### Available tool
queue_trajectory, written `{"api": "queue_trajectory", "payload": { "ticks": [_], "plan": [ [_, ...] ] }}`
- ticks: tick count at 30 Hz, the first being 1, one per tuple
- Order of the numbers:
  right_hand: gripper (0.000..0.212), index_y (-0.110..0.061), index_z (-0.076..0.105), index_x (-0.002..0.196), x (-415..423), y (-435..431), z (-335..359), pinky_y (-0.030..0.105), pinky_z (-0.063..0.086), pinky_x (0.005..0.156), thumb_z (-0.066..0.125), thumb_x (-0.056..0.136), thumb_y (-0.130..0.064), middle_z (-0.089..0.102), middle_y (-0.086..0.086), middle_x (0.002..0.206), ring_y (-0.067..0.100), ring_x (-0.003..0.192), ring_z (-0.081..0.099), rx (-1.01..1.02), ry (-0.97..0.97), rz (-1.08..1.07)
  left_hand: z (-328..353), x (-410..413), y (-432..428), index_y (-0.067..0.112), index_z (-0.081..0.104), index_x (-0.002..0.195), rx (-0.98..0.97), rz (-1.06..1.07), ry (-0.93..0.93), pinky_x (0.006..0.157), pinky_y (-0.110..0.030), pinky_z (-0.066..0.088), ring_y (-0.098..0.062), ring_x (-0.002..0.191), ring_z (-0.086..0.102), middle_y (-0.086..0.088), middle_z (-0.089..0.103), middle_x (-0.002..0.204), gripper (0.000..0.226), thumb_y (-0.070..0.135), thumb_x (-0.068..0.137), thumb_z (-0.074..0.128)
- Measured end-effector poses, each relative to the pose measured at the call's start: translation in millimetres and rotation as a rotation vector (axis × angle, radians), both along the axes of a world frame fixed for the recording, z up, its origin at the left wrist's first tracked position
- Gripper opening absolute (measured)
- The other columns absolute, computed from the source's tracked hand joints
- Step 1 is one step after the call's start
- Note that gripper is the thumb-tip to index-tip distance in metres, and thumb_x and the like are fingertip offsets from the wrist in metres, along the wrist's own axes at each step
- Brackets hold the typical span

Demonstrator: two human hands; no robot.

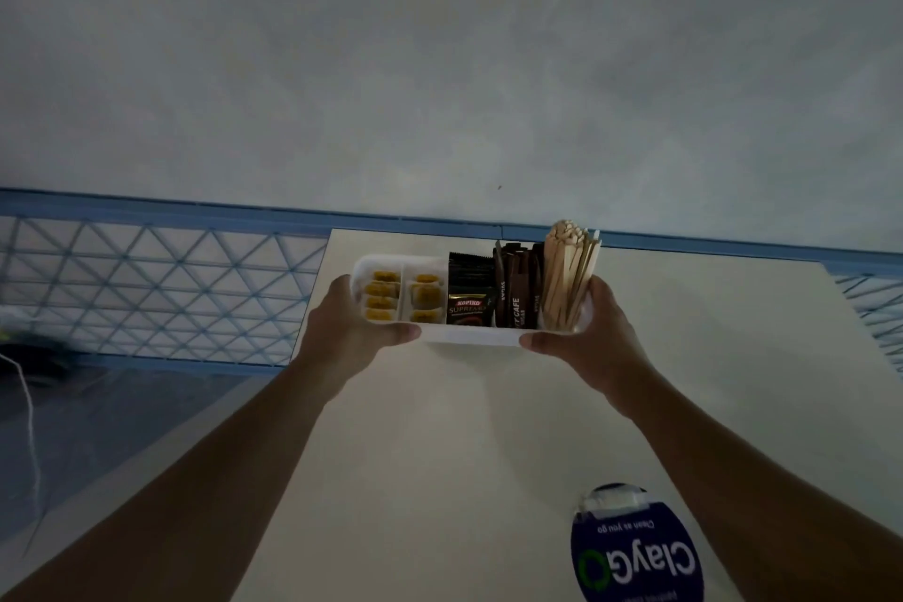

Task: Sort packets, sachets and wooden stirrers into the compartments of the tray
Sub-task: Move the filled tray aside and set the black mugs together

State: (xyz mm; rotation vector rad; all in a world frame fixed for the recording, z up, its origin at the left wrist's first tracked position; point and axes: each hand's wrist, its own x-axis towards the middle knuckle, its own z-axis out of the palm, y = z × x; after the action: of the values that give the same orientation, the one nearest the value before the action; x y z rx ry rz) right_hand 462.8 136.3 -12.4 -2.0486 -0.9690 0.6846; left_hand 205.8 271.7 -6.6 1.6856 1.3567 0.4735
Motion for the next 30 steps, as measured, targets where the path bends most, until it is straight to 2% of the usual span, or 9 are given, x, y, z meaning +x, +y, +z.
{"api": "queue_trajectory", "payload": {
  "ticks": [5, 10, 15, 18, 21, 23, 26, 28, 30],
  "plan": [
    [0.09, -0.024, 0.047, 0.128, 8.5, 23.2, -5.6, 0.034, 0.047, 0.084, 0.095, 0.054, -0.039, 0.063, -0.007, 0.12, 0.017, 0.11, 0.058, -0.014, -0.01, -0.002, -5.4, 9.3, 18.6, 0.022, 0.064, 0.104, -0.014, 0.0, 0.02, 0.074, -0.028, 0.053, -0.01, 0.088, 0.067, 0.005, 0.07, 0.093, 0.051, 0.033, 0.062, 0.091],
    [0.09, -0.022, 0.046, 0.13, 12.2, 34.3, -12.1, 0.033, 0.045, 0.083, 0.095, 0.055, -0.037, 0.061, -0.006, 0.122, 0.017, 0.11, 0.057, -0.025, -0.014, -0.002, -13.4, 12.5, 32.8, 0.021, 0.062, 0.108, -0.019, -0.003, 0.045, 0.066, -0.022, 0.048, -0.009, 0.087, 0.067, 0.005, 0.07, 0.095, 0.058, 0.039, 0.061, 0.091],
    [0.092, -0.022, 0.045, 0.132, 14.3, 35.3, -16.7, 0.034, 0.047, 0.084, 0.094, 0.056, -0.04, 0.06, -0.007, 0.121, 0.017, 0.11, 0.056, -0.033, -0.015, -0.016, -18.4, 16.3, 38.9, 0.023, 0.06, 0.11, -0.023, 0.003, 0.076, 0.07, -0.028, 0.053, -0.012, 0.09, 0.067, 0.005, 0.07, 0.098, 0.064, 0.045, 0.058, 0.091],
    [0.09, -0.022, 0.045, 0.132, 14.1, 34.7, -15.5, 0.032, 0.044, 0.084, 0.094, 0.059, -0.038, 0.058, -0.008, 0.119, 0.017, 0.11, 0.055, -0.036, -0.008, -0.014, -15.6, 17.3, 38.4, 0.023, 0.061, 0.108, -0.039, 0.007, 0.091, 0.078, -0.036, 0.057, -0.014, 0.09, 0.068, 0.005, 0.07, 0.097, 0.064, 0.046, 0.056, 0.091],
    [0.091, -0.024, 0.043, 0.134, 14.3, 33.6, -13.4, 0.035, 0.045, 0.088, 0.093, 0.059, -0.039, 0.058, -0.007, 0.125, 0.017, 0.114, 0.054, -0.047, 0.006, -0.005, -8.9, 18.2, 35.9, 0.022, 0.06, 0.109, -0.056, 0.008, 0.112, 0.077, -0.036, 0.057, -0.016, 0.09, 0.068, 0.003, 0.069, 0.099, 0.076, 0.055, 0.048, 0.09],
    [0.098, -0.025, 0.039, 0.139, 14.6, 30.5, -10.2, 0.04, 0.047, 0.094, 0.093, 0.059, -0.04, 0.056, -0.003, 0.133, 0.02, 0.118, 0.053, -0.065, 0.013, -0.008, -4.0, 18.9, 32.5, 0.017, 0.053, 0.115, -0.067, 0.033, 0.126, 0.073, -0.033, 0.054, -0.019, 0.092, 0.065, 0.0, 0.065, 0.104, 0.078, 0.05, 0.054, 0.091],
    [0.118, -0.024, 0.023, 0.152, 15.9, 20.8, -0.8, 0.053, 0.047, 0.102, 0.093, 0.059, -0.043, 0.046, 0.002, 0.151, 0.028, 0.129, 0.051, -0.098, 0.026, -0.032, 6.2, 19.2, 24.7, 0.012, 0.044, 0.124, -0.066, 0.092, 0.143, 0.072, -0.034, 0.05, -0.024, 0.099, 0.06, -0.006, 0.059, 0.114, 0.083, 0.042, 0.062, 0.09],
    [0.12, -0.023, 0.017, 0.156, 15.6, 11.4, 7.6, 0.049, 0.049, 0.101, 0.092, 0.063, -0.038, 0.04, 0.001, 0.155, 0.024, 0.13, 0.049, -0.094, 0.04, -0.057, 14.1, 16.9, 17.4, 0.011, 0.038, 0.136, -0.036, 0.111, 0.142, 0.084, -0.039, 0.051, -0.029, 0.112, 0.057, -0.011, 0.056, 0.129, 0.096, 0.042, 0.062, 0.09],
    [0.115, -0.024, 0.019, 0.156, 13.5, 0.9, 16.1, 0.043, 0.05, 0.097, 0.091, 0.067, -0.035, 0.04, 0.0, 0.155, 0.022, 0.128, 0.05, -0.078, 0.044, -0.077, 24.3, 14.0, 7.5, 0.011, 0.028, 0.148, -0.009, 0.14, 0.133, 0.096, -0.039, 0.045, -0.031, 0.128, 0.049, -0.014, 0.047, 0.144, 0.109, 0.042, 0.063, 0.089]
  ]
}}
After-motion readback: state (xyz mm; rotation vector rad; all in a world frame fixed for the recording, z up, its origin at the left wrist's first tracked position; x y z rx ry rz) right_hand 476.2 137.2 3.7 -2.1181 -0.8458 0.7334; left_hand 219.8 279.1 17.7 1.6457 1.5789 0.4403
